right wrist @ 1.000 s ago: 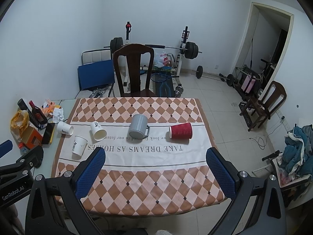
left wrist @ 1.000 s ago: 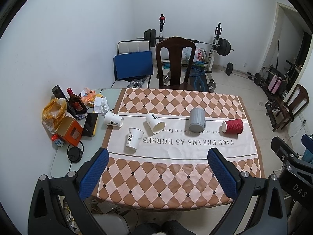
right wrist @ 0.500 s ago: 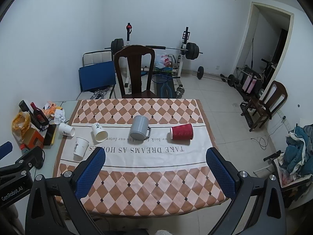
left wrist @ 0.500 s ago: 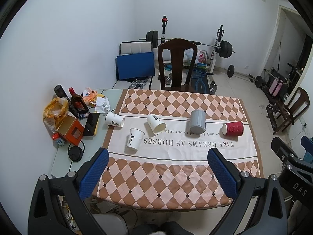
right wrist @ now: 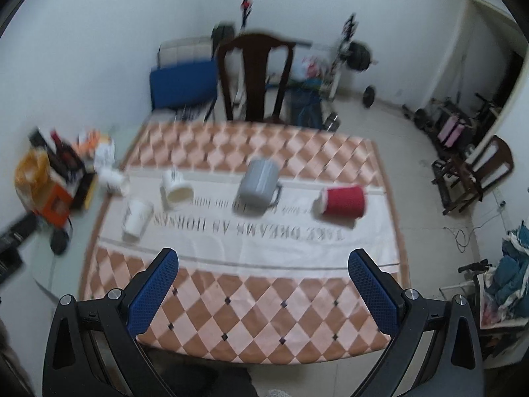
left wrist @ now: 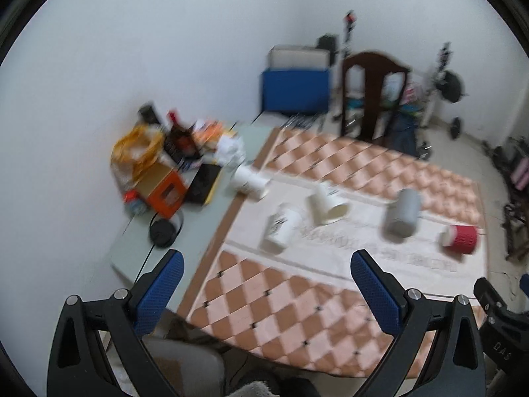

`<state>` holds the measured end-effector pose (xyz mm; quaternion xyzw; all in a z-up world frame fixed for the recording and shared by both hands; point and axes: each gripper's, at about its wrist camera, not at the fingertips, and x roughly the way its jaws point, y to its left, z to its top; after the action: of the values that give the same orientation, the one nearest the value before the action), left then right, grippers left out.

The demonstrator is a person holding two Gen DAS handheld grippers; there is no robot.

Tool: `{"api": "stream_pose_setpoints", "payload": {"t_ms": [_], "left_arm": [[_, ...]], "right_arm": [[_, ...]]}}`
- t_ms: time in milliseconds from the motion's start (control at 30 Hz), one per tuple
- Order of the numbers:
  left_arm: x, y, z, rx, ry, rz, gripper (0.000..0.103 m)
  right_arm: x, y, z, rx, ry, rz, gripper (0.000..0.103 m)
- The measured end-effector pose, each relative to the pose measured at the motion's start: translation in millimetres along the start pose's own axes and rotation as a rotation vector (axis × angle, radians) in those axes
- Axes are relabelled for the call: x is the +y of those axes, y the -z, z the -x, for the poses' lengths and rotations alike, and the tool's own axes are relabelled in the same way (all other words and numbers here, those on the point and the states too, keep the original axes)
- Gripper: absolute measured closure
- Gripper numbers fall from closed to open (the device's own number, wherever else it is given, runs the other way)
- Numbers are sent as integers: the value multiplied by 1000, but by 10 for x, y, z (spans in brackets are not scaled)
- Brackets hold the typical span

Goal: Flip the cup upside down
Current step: 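Reach the left gripper to the upright white paper cup and grasp it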

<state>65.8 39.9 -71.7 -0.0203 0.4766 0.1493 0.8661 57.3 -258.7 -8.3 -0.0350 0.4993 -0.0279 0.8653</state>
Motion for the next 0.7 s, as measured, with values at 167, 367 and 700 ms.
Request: {"api": "stream_pose_setpoints", "payload": {"t_ms": [167,367,700], "left_arm": [[320,65,-822,164,-74,51,0],[693,-88,-1846,335,-81,147,0],[932,-875,-3146,489,150,396,2]], "right_arm": [[418,61,-1109,179,-26,32,0],[910,94,-2207,331,-51,29,17],[1272,-121,-3270,539,18,-126,17]]}}
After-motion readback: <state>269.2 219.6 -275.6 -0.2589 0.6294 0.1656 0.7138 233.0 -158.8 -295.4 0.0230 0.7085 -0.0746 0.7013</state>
